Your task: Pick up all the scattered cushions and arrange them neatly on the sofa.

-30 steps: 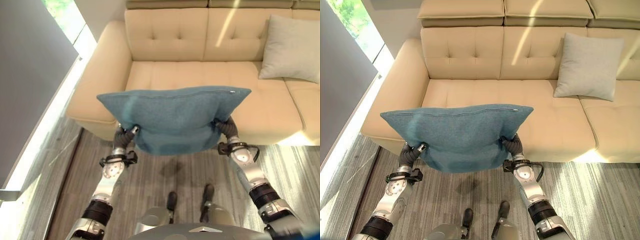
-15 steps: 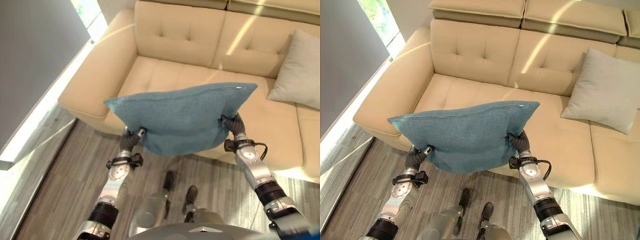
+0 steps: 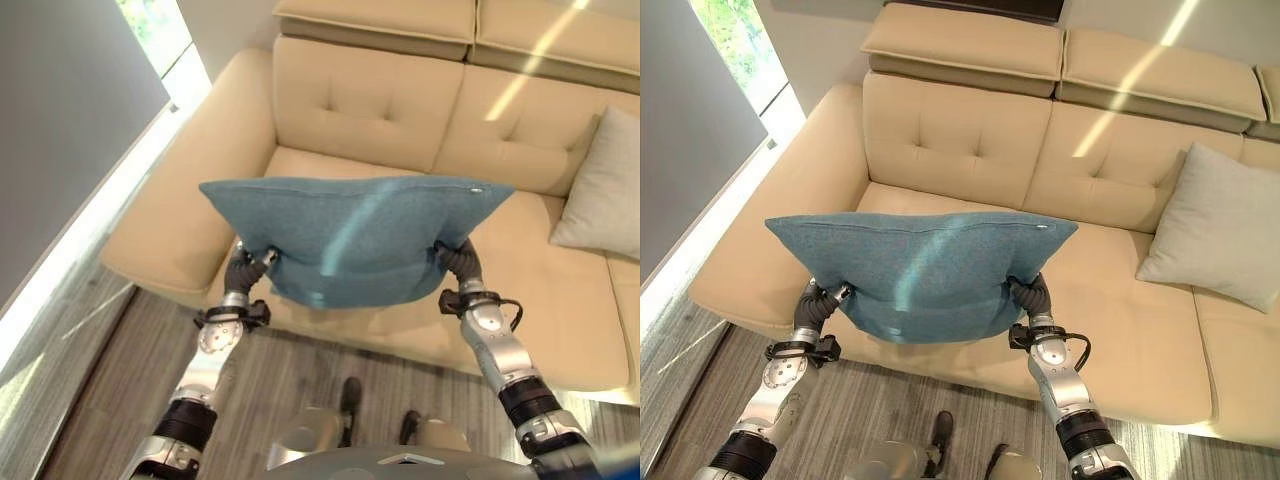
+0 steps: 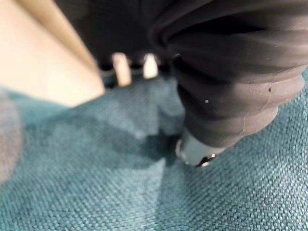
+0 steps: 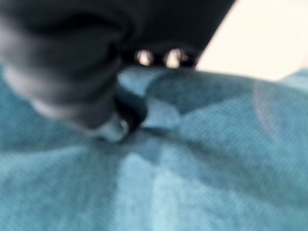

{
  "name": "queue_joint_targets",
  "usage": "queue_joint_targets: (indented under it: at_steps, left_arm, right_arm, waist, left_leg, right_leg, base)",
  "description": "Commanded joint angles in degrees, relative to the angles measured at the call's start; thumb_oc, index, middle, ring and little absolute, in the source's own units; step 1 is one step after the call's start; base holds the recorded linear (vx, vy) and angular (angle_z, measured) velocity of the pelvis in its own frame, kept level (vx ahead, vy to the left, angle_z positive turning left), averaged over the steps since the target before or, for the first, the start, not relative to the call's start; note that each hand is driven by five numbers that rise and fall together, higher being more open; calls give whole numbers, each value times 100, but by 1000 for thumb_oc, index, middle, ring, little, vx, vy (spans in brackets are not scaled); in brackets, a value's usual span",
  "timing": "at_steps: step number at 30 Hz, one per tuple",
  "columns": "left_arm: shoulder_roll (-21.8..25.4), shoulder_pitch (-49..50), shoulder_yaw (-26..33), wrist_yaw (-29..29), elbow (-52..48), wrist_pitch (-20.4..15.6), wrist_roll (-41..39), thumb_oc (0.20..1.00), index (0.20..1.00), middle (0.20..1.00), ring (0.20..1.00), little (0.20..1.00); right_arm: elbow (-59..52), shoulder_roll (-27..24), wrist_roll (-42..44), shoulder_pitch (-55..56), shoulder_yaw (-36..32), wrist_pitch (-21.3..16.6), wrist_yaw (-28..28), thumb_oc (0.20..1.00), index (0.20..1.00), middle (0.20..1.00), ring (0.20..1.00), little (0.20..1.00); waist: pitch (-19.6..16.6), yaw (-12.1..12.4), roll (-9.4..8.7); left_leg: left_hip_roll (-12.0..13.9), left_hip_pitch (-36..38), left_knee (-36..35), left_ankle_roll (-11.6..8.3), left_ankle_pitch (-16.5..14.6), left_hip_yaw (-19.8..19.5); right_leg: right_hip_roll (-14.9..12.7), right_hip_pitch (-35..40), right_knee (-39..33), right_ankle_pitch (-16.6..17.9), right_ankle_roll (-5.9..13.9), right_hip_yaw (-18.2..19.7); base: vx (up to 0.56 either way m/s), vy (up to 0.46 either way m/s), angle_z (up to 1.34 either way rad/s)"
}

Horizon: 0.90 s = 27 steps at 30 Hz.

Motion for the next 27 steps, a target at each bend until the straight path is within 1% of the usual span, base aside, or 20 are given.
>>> queue_joint_targets:
  at_steps: [1,2,3,4,5,6,7,8,9,11,13,14,16,17,18,19,20,22,26,27]
  left_arm:
    - [-12,-233,-103,-153,-516,-411,204,200,200,200,200,200]
    - [-19,-325,-187,-131,-430,-452,233,200,200,200,200,200]
    - [-30,-316,-203,-141,-441,-451,258,200,200,200,200,200]
    - [-88,-317,-248,-153,-429,-454,273,200,200,200,200,200]
    - [-89,-315,-248,-153,-430,-454,274,200,200,200,200,200]
    - [-128,-339,-298,-164,-432,-457,244,200,200,200,200,200]
    - [-154,-343,-313,-173,-440,-461,219,200,200,200,200,200]
    - [-156,-343,-313,-173,-442,-460,218,200,200,200,200,200]
    - [-162,-337,-317,-195,-479,-486,196,200,200,200,200,200]
    - [-188,-306,-286,-205,-512,-523,133,200,200,200,200,200]
    - [-220,-273,-242,-191,-522,-513,131,200,200,200,200,200]
    - [-208,-273,-217,-189,-499,-495,171,200,200,200,200,200]
    - [-183,-308,-175,-184,-510,-510,200,200,200,200,200,200]
    - [-182,-269,-161,-171,-510,-513,193,200,200,200,200,200]
    - [-202,-154,-134,-180,-516,-505,221,200,200,200,200,200]
    - [-189,-100,-128,-191,-531,-493,223,200,200,200,200,200]
    - [-113,59,-70,-242,-588,-460,269,200,200,200,200,200]
    - [-51,161,-25,-275,-655,-438,279,200,200,200,200,200]
    - [39,186,21,-237,-718,-416,323,200,200,200,200,200]
    - [77,22,11,-114,-739,-428,342,200,200,200,200,200]
  right_arm:
    - [-372,22,-4,-440,-67,-518,59,200,200,200,200,200]
    - [-367,-30,-10,-406,-123,-516,36,200,200,200,200,200]
    - [-350,-37,-15,-413,-127,-502,46,200,200,200,200,200]
    - [-386,-118,-40,-284,-232,-514,7,200,200,200,200,200]
    - [-386,-119,-39,-282,-232,-514,8,200,200,200,200,200]
    - [-432,-192,-17,-256,-262,-564,-37,200,200,200,200,200]
    - [-434,-223,16,-245,-285,-578,-50,200,200,200,200,200]
    - [-432,-225,18,-246,-285,-580,-49,200,200,200,200,200]
    - [-444,-308,81,-247,-315,-630,-78,200,200,200,200,200]
    - [-436,-372,118,-249,-321,-619,-82,200,200,200,200,200]
    - [-410,-409,137,-303,-310,-620,-73,200,200,200,200,200]
    - [-378,-394,155,-360,-295,-622,-80,200,200,200,200,200]
    - [-315,-374,176,-450,-311,-627,-105,200,200,200,200,200]
    - [-292,-355,140,-453,-275,-614,-95,200,200,200,200,200]
    - [-340,-331,32,-365,-297,-581,-89,200,200,200,200,200]
    - [-344,-317,-3,-327,-294,-561,-90,200,200,200,200,200]
    - [-429,-289,-146,-213,-322,-512,-63,200,200,200,200,200]
    - [-482,-262,-193,-164,-317,-492,-48,200,200,200,200,200]
    - [-568,-221,-347,-171,-299,-460,-116,200,200,200,200,200]
    - [-620,-240,-423,-360,-216,-426,-183,200,200,200,200,200]
  waist:
    - [-325,-62,-268]
    - [-325,-172,-302]
    - [-331,-167,-347]
    - [-427,-215,-388]
    - [-426,-227,-382]
    - [-441,-225,-378]
    - [-425,-244,-367]
    - [-429,-267,-361]
    - [-394,-247,-355]
    - [-391,-218,-338]
    - [-393,-189,-310]
    - [-363,-110,-327]
    - [-290,-32,-302]
    - [-318,-25,-263]
    - [-402,-53,-169]
    - [-418,-55,-150]
    - [-464,-74,-147]
    - [-479,-54,-158]
    - [-506,-68,-165]
    - [-480,-103,-149]
  left_leg:
    - [406,-25,100,-374,-526,-205]
    - [407,97,0,-415,-545,-246]
    - [394,130,-27,-440,-561,-266]
    - [464,297,-250,-556,-556,-448]
    - [468,303,-258,-559,-553,-461]
    - [563,274,-308,-716,-524,-713]
    - [607,198,-252,-801,-512,-838]
    - [608,185,-240,-805,-517,-863]
    - [712,12,-98,-952,-480,-1026]
    - [834,-130,-61,-1035,-364,-1009]
    - [850,-431,-134,-1036,-136,-853]
    - [698,-750,-259,-1017,-41,-653]
    - [537,-993,-352,-1002,-61,-564]
    - [594,-946,-422,-997,-28,-590]
    - [686,-839,-465,-1037,110,-538]
    - [695,-772,-454,-1021,164,-538]
    - [703,-540,-420,-971,139,-447]
    - [710,-379,-394,-913,57,-362]
    - [743,-228,-268,-824,-123,-150]
    - [789,-272,-218,-820,-157,-32]
  right_leg:
    - [216,174,-1279,1193,57,148]
    - [284,166,-1591,1290,125,236]
    - [282,225,-1685,1369,147,243]
    - [339,338,-1722,1353,134,224]
    - [341,347,-1723,1350,133,210]
    - [341,403,-1730,1295,91,77]
    - [345,432,-1729,1241,76,7]
    - [345,436,-1729,1235,74,-19]
    - [358,528,-1738,1153,28,-175]
    - [352,676,-1773,1050,12,-312]
    - [369,782,-1774,931,13,-350]
    - [395,860,-1774,848,20,-211]
    - [437,908,-1774,768,19,-25]
    - [466,919,-1774,761,8,38]
    - [467,984,-1774,745,28,49]
    - [466,1004,-1774,764,19,98]
    - [369,1083,-1774,815,41,178]
    - [293,1128,-1774,855,79,231]
    - [193,1140,-1774,903,132,385]
    - [164,1006,-1774,958,161,459]
  base:
    - [264,-33,21]
    - [253,-57,17]
    - [502,-141,53]
    - [333,-115,71]
    - [360,-166,94]
    - [136,-115,83]
    - [135,-116,78]
    - [97,-129,87]
    - [96,-111,86]
    - [92,-54,82]
    - [72,45,47]
    - [77,60,-18]
    - [58,81,-9]
    - [123,177,-12]
    - [142,193,-30]
    - [224,288,-18]
    - [176,218,-35]
    - [135,154,-47]
    - [58,75,-40]
    - [-28,63,-78]
